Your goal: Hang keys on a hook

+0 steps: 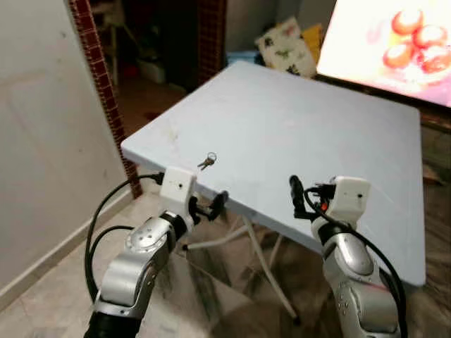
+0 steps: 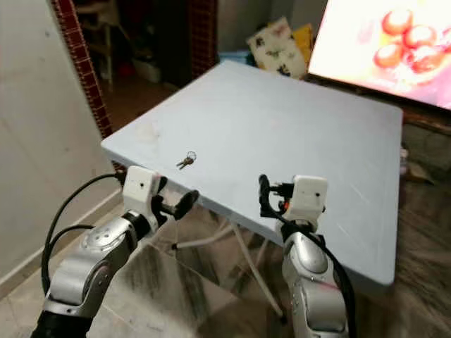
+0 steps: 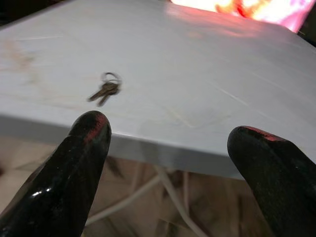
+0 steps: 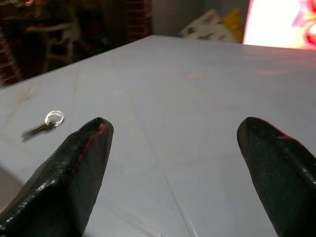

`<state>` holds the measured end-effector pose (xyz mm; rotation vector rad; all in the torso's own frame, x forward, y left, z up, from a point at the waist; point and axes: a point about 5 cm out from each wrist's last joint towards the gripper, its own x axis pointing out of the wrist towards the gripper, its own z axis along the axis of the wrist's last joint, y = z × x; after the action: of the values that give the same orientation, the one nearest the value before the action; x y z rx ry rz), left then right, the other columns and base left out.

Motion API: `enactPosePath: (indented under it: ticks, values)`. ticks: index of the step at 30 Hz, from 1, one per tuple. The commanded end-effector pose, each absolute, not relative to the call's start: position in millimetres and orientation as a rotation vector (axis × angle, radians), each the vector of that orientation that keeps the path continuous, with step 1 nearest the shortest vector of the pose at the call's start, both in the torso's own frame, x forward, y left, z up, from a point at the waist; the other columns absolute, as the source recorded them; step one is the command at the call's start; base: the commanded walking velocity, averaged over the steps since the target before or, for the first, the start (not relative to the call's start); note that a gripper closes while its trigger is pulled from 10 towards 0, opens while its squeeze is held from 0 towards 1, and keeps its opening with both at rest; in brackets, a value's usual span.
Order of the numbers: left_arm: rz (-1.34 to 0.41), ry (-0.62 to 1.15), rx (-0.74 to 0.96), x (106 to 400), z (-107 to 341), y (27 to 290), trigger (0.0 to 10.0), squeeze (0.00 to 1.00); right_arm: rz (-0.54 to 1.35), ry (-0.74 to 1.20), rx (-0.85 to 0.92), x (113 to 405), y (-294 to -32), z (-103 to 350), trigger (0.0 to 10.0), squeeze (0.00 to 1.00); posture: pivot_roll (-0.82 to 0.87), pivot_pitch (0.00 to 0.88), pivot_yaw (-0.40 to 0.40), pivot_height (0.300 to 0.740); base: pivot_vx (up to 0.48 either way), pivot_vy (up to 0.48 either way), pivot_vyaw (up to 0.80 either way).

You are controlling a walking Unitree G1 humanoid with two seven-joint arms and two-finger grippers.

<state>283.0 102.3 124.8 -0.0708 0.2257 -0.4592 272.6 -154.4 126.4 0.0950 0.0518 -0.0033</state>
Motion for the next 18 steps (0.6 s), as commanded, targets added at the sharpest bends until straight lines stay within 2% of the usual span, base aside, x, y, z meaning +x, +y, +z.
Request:
enactPosePath:
  ticks: [1, 10, 18]
  values:
    - [-0.454, 0.232, -0.056, 281.3, 122.5, 102.3, 10.0, 0.00, -0.007, 0.065, 0.098, 272.7, -156.2, 123.9, 10.0, 0.00, 0.15, 0.013, -0.054, 0.740, 0.000, 0.000, 0.00]
    - [-0.424, 0.254, -0.046, 282.6, 113.0, 107.6, 10.0, 0.00, -0.017, 0.074, 0.093, 277.6, -162.1, 120.4, 10.0, 0.00, 0.17, 0.000, -0.064, 0.740, 0.000, 0.000, 0.00]
    - [-0.401, 0.250, -0.044, 292.8, 112.1, 111.4, 10.0, 0.00, -0.029, 0.074, 0.087, 282.7, -166.5, 116.4, 10.0, 0.00, 0.21, 0.000, -0.057, 0.740, 0.000, 0.332, 0.00]
